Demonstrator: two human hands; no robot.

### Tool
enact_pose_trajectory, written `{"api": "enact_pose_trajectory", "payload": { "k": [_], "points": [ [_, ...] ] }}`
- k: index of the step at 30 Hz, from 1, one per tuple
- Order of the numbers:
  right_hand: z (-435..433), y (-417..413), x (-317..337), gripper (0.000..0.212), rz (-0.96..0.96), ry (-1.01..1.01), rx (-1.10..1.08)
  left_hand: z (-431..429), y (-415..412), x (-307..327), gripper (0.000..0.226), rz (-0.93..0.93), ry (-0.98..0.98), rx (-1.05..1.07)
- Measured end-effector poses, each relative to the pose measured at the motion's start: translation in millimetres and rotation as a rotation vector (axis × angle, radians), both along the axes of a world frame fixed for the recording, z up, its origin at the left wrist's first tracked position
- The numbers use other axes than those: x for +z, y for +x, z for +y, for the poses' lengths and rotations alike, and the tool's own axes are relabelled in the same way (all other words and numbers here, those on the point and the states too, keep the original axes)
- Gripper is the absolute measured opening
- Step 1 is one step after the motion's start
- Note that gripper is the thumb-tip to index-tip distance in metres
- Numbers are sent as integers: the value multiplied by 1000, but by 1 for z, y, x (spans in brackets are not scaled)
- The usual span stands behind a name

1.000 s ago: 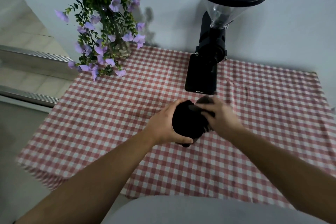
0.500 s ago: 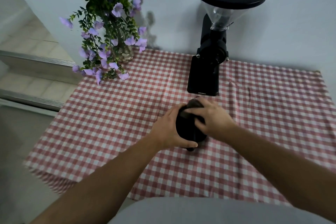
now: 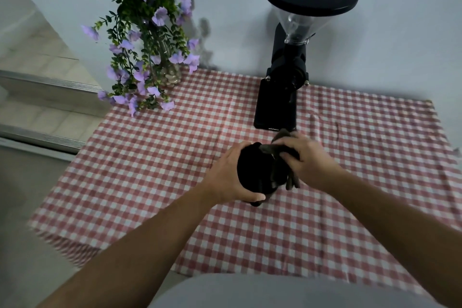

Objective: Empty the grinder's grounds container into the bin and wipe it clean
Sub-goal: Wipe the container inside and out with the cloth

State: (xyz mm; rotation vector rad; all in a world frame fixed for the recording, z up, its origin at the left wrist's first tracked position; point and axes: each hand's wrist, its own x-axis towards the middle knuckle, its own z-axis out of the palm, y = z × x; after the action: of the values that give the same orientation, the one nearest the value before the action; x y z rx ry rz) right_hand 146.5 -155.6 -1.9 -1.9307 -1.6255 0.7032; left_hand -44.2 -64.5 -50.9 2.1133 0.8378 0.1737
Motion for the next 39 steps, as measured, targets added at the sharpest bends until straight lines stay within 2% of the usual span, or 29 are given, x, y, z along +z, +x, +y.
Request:
{"api": "enact_pose_trajectory", "payload": {
  "k": [4, 8, 9, 12, 14, 17, 20, 22, 24, 27, 28, 31, 35, 37, 39],
  "points": [
    [-31, -29, -29, 32, -123, -91, 34, -2, 1, 0, 110, -7, 5, -5],
    [-17, 0, -6, 28, -149, -290, 188, -2, 3, 1, 113, 29, 13, -18],
    [-7, 7, -1, 29, -148, -275, 159, -2, 3, 0, 113, 36, 8, -16],
    [9, -1, -3, 30, -104, -61, -112, -2, 2, 1, 116, 57, 7, -3],
    [-3, -25, -14, 33, -70, -44, -152, -2, 2, 0, 115, 59, -3, 8],
    [-37, -35, -20, 34, -103, -87, 27, -2, 2, 2, 113, 42, -10, 4],
    [-36, -10, -1, 34, -170, -245, 229, -2, 3, 2, 113, 28, -18, -10],
    [-13, -2, 13, 34, -195, -218, 199, -1, 3, 3, 110, 24, -26, -19],
    [10, -10, 16, 34, -274, -121, 118, -1, 3, 5, 112, 42, -27, -14],
    [22, -37, 2, 39, -561, -107, 174, -2, 3, 6, 118, 33, -21, 2],
    [19, -44, -3, 41, -600, -105, 194, -2, 3, 6, 118, 28, -13, 3],
    [5, -50, -10, 41, -572, -75, 232, -2, 2, 8, 112, 4, -4, -14],
    [-25, -44, -13, 38, -355, -92, 313, -2, 2, 8, 106, -3, 16, -36],
    [-25, -30, -11, 33, -236, -120, 215, -3, 3, 8, 106, 15, 29, -24],
    [-12, -13, -15, 33, -210, -112, 56, -3, 3, 8, 107, 36, 6, -11]
  ]
}}
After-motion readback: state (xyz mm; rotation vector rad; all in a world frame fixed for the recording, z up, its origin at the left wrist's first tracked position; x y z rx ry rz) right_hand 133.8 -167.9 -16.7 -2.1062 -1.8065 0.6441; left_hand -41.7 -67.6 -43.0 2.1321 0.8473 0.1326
